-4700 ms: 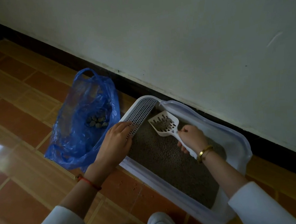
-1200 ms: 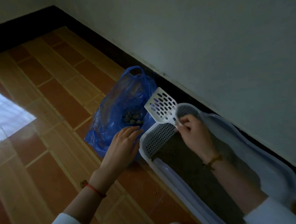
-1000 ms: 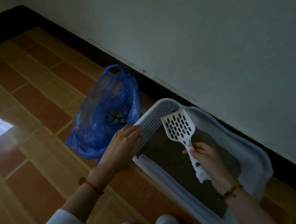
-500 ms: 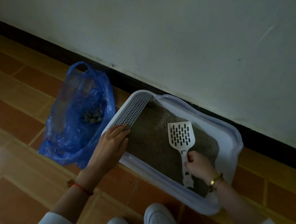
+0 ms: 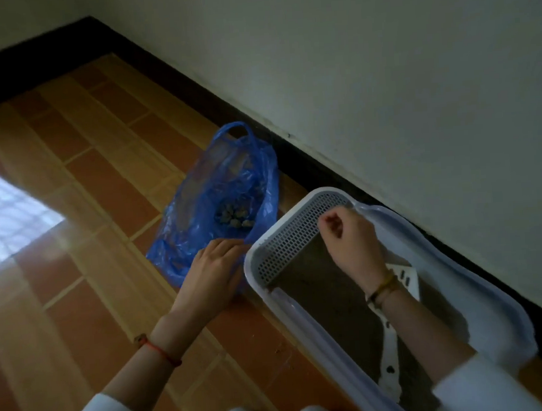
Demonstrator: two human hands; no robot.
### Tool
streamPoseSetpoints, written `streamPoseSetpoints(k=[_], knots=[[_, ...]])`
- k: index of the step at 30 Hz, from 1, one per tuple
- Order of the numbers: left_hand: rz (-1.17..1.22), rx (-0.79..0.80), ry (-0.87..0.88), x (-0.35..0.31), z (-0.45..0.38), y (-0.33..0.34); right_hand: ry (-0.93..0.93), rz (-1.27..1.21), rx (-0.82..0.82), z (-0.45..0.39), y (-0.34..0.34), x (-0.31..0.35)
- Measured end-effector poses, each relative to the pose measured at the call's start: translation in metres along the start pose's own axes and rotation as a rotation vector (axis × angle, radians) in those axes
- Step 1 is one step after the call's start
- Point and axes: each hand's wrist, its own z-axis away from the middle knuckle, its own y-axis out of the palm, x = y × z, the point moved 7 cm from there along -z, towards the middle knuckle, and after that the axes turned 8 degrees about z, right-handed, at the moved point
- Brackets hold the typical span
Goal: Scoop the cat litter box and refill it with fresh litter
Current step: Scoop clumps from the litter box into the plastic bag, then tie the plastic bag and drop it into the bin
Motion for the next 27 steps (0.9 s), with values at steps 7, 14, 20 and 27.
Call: streamPoseSetpoints(k=[7, 14, 20, 27], knots=[[-0.145, -0.034, -0.150, 0.061, 0.030, -0.040, -0.260, -0.020, -0.039, -0.111, 0.035, 0.089], [-0.204, 0.054, -0.196, 0.084, 0.042, -0.053, -0.268, 0.107, -0.017, -0.194, 0.063, 0.117], [-0.194, 0.025, -0.224, 0.092, 0.038, -0.057, -0.213, 0.199, 0.029, -0.222, 0.089, 0.116], [-0.136, -0.108, -0.252, 0.099, 0.041, -0.062, -0.278, 0.107, -0.018, -0.208, 0.090, 0.123]])
